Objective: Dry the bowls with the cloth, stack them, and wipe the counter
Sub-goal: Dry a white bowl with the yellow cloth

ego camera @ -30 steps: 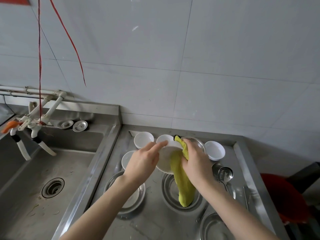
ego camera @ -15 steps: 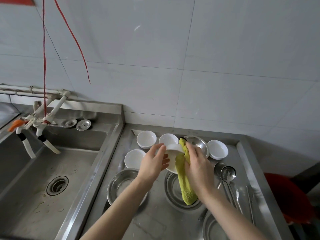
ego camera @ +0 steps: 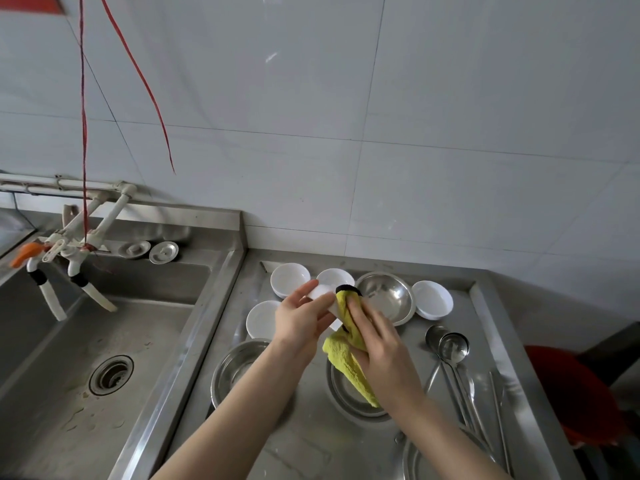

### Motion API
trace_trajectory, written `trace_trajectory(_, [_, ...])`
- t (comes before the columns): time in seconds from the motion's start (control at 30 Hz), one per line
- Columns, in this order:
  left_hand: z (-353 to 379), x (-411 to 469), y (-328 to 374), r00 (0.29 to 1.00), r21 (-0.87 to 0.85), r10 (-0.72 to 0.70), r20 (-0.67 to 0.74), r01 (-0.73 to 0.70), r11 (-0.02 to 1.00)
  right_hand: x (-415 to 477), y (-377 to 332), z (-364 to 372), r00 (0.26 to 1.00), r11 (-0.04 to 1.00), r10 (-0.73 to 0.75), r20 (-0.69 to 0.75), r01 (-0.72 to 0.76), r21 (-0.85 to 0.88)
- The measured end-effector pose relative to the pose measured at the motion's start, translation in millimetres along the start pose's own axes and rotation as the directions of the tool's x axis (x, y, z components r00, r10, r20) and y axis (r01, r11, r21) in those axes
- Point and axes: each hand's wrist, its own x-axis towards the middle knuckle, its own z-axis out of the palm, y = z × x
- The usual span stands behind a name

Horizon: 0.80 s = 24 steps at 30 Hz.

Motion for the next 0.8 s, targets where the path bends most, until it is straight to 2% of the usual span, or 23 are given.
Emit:
trace_trajectory(0.07, [-7,2,1,0.999,0.027,0.009,0.039,-0.010,1.000,-4,6,-6,0.999,0.996,-0.005,0.048,0.000,0.087])
trace_trajectory(0.13, [-15,3,4,0.996,0.036,0.020,0.087,-0.023,0.999,-6,10,-12,0.998,0.978,0.051,0.044,-0.059,0.199])
trace_trajectory(0.2, [-24,3,9,0.988,0.036,0.035,0.149,-0.041,0.999,-5,11,-17,0.990,0.951,0.139,-0.027,-0.126,0.282])
trace_trajectory(0.3, [-37,2,16,0.972,0.072,0.043,0.230,-0.061,0.996,1,8,-25,0.945,0.925,0.284,-0.161,-0.226,0.306])
trace_trajectory(0.37, [-45,2,17,0.963,0.075,0.031,0.267,-0.052,0.996,4,1,-27,0.937,0.917,0.309,-0.163,-0.248,0.312])
trace_trajectory(0.5, [-53,-1,14,0.935,0.088,0.005,0.355,-0.039,0.995,7,-22,-16,0.995,0.958,0.101,0.015,-0.101,0.267])
trace_trajectory(0.57, [-55,-3,16,0.920,0.116,-0.009,0.392,-0.040,0.992,10,-29,-13,0.998,0.966,0.048,0.036,-0.056,0.251])
trace_trajectory(0.7, [-58,-7,19,0.893,0.146,-0.022,0.449,-0.049,0.988,27,-34,-20,0.975,0.927,0.125,0.182,-0.180,0.330])
trace_trajectory(0.8, [-60,-3,22,0.914,0.101,0.021,0.406,-0.068,0.993,32,-24,-19,0.940,0.917,0.169,0.297,-0.261,0.302])
